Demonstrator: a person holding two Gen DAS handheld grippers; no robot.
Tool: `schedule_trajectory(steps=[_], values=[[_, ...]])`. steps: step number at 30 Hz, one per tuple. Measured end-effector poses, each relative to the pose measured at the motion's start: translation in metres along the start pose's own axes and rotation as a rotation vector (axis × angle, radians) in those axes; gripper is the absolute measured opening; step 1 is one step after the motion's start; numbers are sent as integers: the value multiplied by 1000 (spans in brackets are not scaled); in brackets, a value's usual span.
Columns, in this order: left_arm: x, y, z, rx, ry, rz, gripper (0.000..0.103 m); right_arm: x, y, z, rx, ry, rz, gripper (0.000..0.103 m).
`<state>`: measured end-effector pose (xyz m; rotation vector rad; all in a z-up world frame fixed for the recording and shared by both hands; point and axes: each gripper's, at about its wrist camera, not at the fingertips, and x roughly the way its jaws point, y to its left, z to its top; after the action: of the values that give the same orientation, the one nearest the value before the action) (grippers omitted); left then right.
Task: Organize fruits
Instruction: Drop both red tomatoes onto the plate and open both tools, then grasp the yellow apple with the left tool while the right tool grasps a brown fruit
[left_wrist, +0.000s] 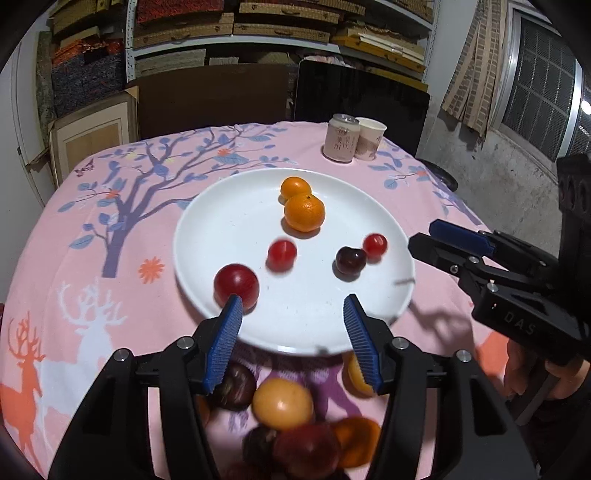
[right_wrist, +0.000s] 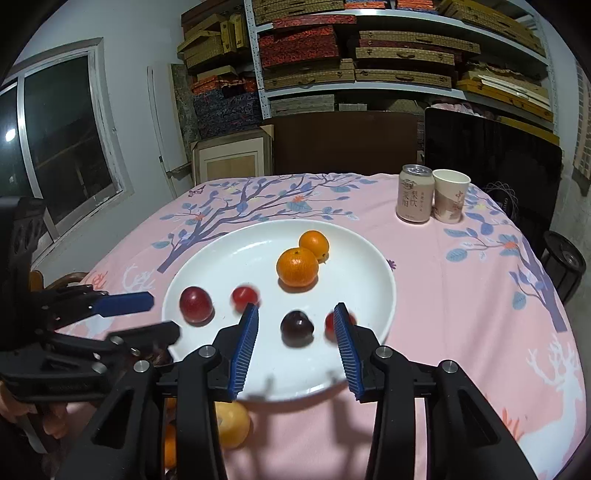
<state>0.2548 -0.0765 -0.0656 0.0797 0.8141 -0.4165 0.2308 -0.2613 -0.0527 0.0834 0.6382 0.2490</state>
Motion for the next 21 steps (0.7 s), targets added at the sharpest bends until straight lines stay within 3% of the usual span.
schedule_trajectory(steps=[3, 6, 16, 21], values=[[-31, 0, -21, 25, -22, -2, 58, -25, 4, -16, 5, 12, 22, 43], [-63, 0, -52, 55, -56, 16, 76, -50, 12, -43, 2, 53, 51, 45], [-116, 4, -152, 82, -30, 45, 76, -102, 81, -142, -189, 213, 253, 45], [-115, 8, -174, 52, 6, 47, 76, -96, 99, -161, -248, 238, 234, 45]])
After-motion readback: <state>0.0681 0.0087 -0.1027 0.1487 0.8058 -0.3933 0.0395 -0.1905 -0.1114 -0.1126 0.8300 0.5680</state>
